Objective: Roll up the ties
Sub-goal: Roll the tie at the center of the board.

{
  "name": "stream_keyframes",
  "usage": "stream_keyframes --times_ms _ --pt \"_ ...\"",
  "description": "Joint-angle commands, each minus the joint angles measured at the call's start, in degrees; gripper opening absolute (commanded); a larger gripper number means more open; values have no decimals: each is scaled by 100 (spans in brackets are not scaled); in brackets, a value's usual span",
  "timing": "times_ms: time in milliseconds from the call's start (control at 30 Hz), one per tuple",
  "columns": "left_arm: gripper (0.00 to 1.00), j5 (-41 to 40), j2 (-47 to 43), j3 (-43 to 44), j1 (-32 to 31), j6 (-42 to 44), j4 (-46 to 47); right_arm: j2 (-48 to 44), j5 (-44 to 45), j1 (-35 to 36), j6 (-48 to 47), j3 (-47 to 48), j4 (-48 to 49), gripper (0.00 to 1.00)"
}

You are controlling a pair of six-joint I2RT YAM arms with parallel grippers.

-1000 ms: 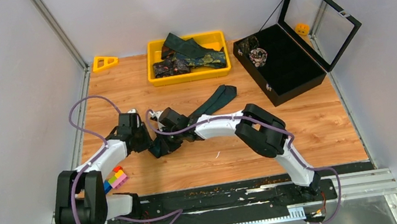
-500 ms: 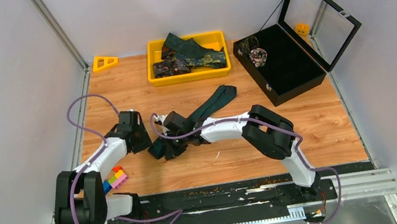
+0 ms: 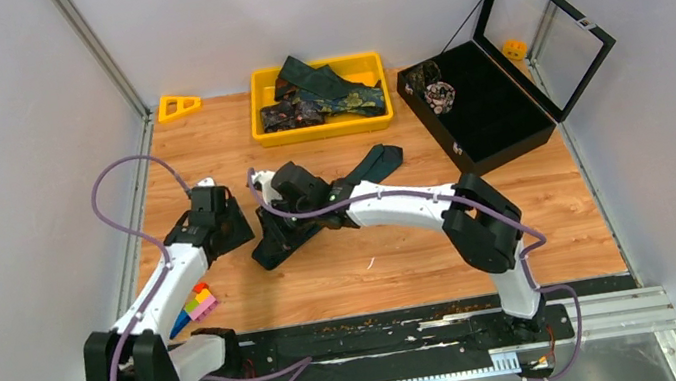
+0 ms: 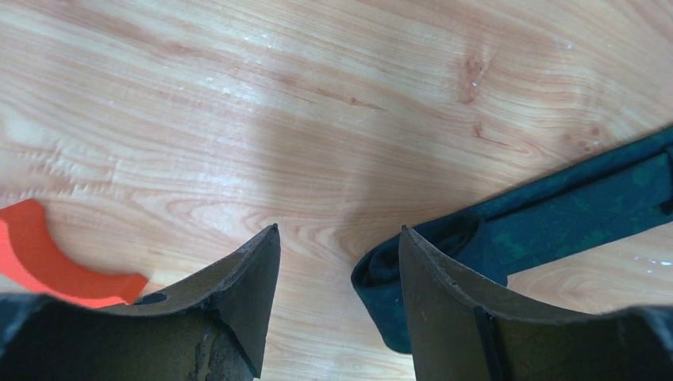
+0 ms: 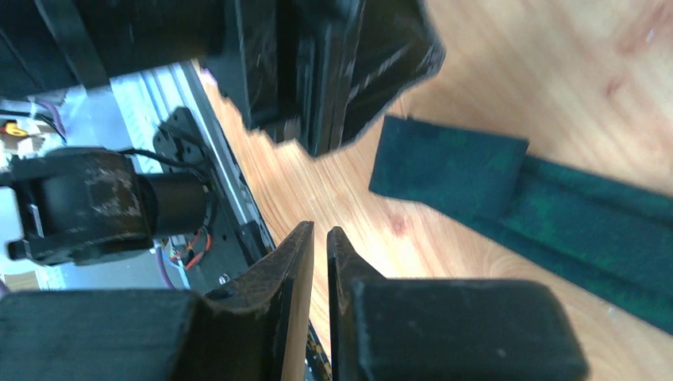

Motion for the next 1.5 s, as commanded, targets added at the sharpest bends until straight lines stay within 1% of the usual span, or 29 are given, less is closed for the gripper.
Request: stream_keyframes --times_ms 0,167,267,600,833,933,1000,1133,1300,1467 --pt "65 -281 -713 -222 -9 -285 -149 314 -219 -177 -209 792 -261 13" --pt "66 -258 -1381 -449 -9 -509 -226 771 -337 -312 -235 1200 -359 13" --pt "66 -150 -1660 -544 -11 -557 -280 972 -396 -402 -212 1281 -349 12" --pt "67 392 -2379 -873 -15 -719 -196 1262 -442 -579 -98 906 -19 11" --pt "68 772 -2620 -1088 -18 -847 -168 1355 -419 -629 -56 768 115 10" --pt "71 911 -2707 -1303 -18 -981 46 1378 -422 -650 -19 662 207 10" --pt "72 1158 -2718 -1463 -18 -1079 251 1439 -437 -660 -3 646 236 10" --pt "72 1430 -2687 -1732 -16 -1262 682 1536 -437 -676 11 624 244 10" --pt "72 1537 -2592 -2021 -17 -1377 1116 1587 -432 -720 48 477 348 10" --pt "71 1423 -2519 -2232 -16 -1544 1470 1587 -465 -771 110 283 506 10"
